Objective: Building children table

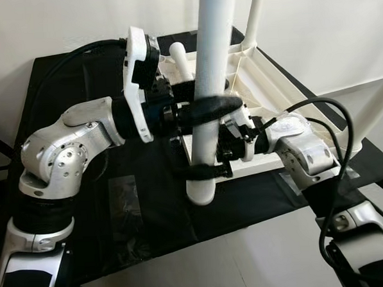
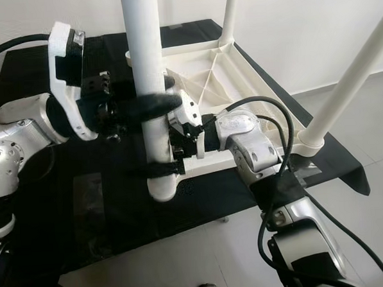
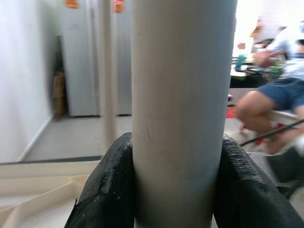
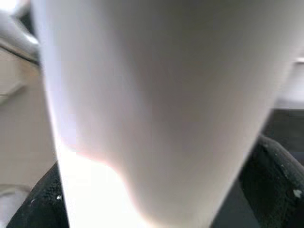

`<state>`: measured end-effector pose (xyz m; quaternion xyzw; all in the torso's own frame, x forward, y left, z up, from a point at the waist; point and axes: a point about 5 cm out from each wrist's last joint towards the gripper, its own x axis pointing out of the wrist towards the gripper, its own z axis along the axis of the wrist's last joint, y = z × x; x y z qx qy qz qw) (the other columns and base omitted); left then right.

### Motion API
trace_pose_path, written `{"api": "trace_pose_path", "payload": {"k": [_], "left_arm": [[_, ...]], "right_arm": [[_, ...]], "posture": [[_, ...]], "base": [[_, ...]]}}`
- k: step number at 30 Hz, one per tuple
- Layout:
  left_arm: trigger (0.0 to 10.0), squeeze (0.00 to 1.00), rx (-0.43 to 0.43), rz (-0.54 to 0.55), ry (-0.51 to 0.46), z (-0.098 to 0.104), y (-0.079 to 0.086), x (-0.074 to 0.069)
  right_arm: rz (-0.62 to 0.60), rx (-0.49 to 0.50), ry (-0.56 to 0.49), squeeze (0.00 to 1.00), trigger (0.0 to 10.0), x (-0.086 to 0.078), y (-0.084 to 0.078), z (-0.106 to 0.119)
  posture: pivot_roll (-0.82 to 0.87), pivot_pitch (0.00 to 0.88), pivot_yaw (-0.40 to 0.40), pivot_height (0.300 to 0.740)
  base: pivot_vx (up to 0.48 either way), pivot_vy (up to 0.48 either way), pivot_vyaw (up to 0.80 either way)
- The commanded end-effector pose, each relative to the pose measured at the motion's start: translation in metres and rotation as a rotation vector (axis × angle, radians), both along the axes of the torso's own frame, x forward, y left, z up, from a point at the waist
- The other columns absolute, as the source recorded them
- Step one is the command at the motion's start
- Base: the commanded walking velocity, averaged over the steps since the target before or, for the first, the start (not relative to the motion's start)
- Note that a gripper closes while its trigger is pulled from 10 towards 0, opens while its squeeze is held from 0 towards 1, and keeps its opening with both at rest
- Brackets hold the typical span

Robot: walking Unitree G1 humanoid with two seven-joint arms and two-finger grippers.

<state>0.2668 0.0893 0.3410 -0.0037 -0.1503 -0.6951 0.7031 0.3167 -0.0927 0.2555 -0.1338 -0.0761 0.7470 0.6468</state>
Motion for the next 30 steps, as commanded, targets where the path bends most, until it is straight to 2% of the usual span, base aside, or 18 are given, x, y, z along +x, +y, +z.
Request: {"api": "trace_pose_path", "payload": {"k": [1,7,8,19,24,25,26,27,28,30], "left_arm": [[0.0,0.0,-0.022,-0.124,-0.024,0.011,-0.007,-0.01],[0.0,0.0,-0.061,-0.2,-0.035,0.021,-0.011,-0.011],[0.0,0.0,-0.061,-0.211,-0.038,0.021,-0.013,-0.01],[0.0,0.0,-0.06,-0.222,-0.042,0.021,-0.014,-0.004],[0.0,0.0,-0.076,-0.18,-0.031,0.019,-0.013,0.002],[0.0,0.0,-0.085,-0.136,-0.034,0.018,-0.01,0.006],[4.9,0.0,-0.09,-0.041,-0.031,0.015,-0.003,0.014],[4.9,0.0,-0.09,-0.041,-0.031,0.015,-0.003,0.014],[10.0,0.0,-0.092,0.051,-0.013,0.012,0.004,0.021],[10.0,0.0,-0.092,0.051,-0.013,0.012,0.004,0.021]], "right_arm": [[0.083,-0.032,0.026,0.0,10.0,-0.005,0.014,-0.001],[0.185,-0.037,0.068,0.0,10.0,-0.013,0.023,-0.005],[0.21,-0.029,0.08,0.0,0.0,-0.014,0.024,-0.006],[0.26,-0.007,0.104,0.0,0.0,-0.015,0.023,-0.006],[0.255,0.009,0.12,0.0,0.0,-0.016,0.02,-0.005],[0.248,0.017,0.126,0.0,0.0,-0.016,0.02,-0.005],[0.222,0.03,0.13,0.0,0.0,-0.015,0.017,-0.004],[0.222,0.03,0.13,0.0,0.0,-0.015,0.017,-0.004],[0.195,0.039,0.13,0.0,0.0,-0.013,0.014,-0.004],[0.195,0.039,0.13,0.0,0.0,-0.013,0.014,-0.004]], "posture": [[-0.1,0.101,-0.011,0.74],[-0.1,0.098,-0.008,0.74],[-0.11,0.096,-0.005,0.74],[-0.11,0.09,-0.004,0.74],[-0.11,0.093,-0.004,0.74],[-0.12,0.097,-0.005,0.74],[-0.12,0.106,-0.005,0.74],[-0.12,0.106,-0.005,0.74],[-0.12,0.112,-0.006,0.74],[-0.12,0.112,-0.006,0.74]], "base": [[0.0,0.0,0.0],[0.0,0.0,0.0],[0.0,0.0,0.0],[0.0,0.0,0.0],[0.0,0.0,0.0],[0.0,0.0,0.0],[0.0,0.0,0.0],[0.0,0.0,0.0],[0.0,0.0,0.0],[0.0,0.0,0.0]]}}
